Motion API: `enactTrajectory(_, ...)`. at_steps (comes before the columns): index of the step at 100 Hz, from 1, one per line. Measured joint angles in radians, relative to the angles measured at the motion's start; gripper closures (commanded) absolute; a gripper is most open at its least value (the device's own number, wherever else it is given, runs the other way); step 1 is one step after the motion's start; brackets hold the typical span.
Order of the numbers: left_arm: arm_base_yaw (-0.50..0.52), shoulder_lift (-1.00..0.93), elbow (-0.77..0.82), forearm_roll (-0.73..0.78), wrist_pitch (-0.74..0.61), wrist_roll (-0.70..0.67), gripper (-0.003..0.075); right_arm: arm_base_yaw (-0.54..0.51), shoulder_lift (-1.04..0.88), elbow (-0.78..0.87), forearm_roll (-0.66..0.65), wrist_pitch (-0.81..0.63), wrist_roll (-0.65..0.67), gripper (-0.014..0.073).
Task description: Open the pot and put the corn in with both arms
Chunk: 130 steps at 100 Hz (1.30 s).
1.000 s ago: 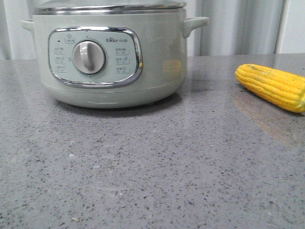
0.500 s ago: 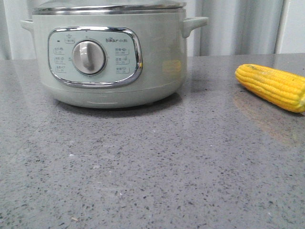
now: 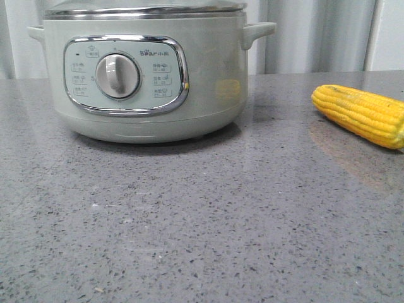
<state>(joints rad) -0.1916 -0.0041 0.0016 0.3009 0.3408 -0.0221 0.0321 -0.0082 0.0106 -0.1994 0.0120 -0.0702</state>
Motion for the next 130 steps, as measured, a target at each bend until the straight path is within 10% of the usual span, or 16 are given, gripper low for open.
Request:
enactTrajectory(51, 0.000, 0.000, 0.000, -0.233, -0.297, 0.000, 0.0741, 0.000, 0.000, 0.000, 0.227, 0.075, 0.000, 0.0661)
enactTrajectory(80, 0.000, 0.000, 0.000, -0.390, -0.352, 0.000, 0.0741, 0.000, 0.000, -0.002, 0.697, -0.064, 0.002, 0.0661)
enactTrajectory(130, 0.000, 0.337, -0.395, -0.437, -0.205, 0.000, 0.0741, 0.000, 0.219, -0.503, 0.360, 0.323, -0.033, 0.0659)
